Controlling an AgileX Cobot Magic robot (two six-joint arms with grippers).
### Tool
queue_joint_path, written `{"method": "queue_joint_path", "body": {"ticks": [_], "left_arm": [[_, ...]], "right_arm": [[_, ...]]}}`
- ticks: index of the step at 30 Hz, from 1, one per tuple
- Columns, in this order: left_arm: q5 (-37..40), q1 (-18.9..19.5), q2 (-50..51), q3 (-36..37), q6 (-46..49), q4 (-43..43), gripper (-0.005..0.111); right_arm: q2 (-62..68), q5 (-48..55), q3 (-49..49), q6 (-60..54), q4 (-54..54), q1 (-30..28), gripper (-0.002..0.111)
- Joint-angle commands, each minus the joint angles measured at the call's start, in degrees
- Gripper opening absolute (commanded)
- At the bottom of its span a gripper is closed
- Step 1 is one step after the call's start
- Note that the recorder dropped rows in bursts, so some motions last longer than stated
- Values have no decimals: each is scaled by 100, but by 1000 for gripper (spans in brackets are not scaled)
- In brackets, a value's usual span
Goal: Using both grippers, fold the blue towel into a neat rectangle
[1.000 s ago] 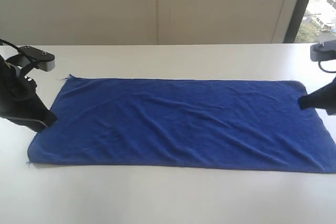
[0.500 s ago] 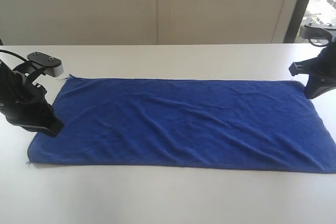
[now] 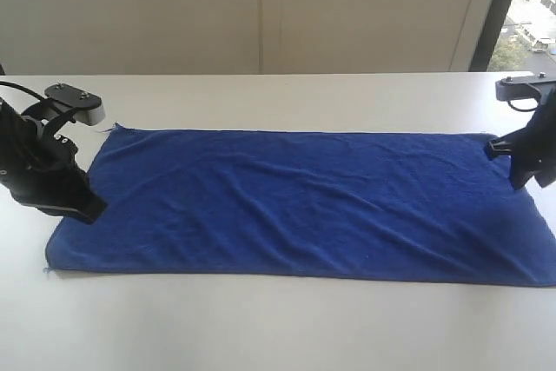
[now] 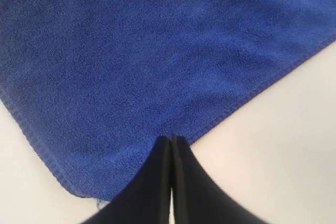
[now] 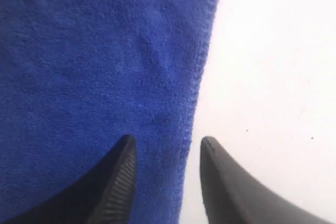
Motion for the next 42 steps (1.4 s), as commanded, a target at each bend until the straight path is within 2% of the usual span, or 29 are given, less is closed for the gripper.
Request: {"method": "queue_joint_path", "body": {"ticks": [1,15,27,35,42], "left_arm": [[26,-1,-70,41,4,-89,0],[19,-1,-70,41,4,-162,0],[-18,-1,-70,41,4,-162,0],[-42,-1,-70,41,4,-162,0],[-86,-1,-70,41,4,-162,0]], "right_arm": [[116,-182,-23,145,-131,-66,39],[553,-539,-49,326,-35,-66,38],[553,-363,-49,326,-35,-66,0],[246,-338,-104,249,15,72,0],[180,6,-580,0,409,711,0]]}}
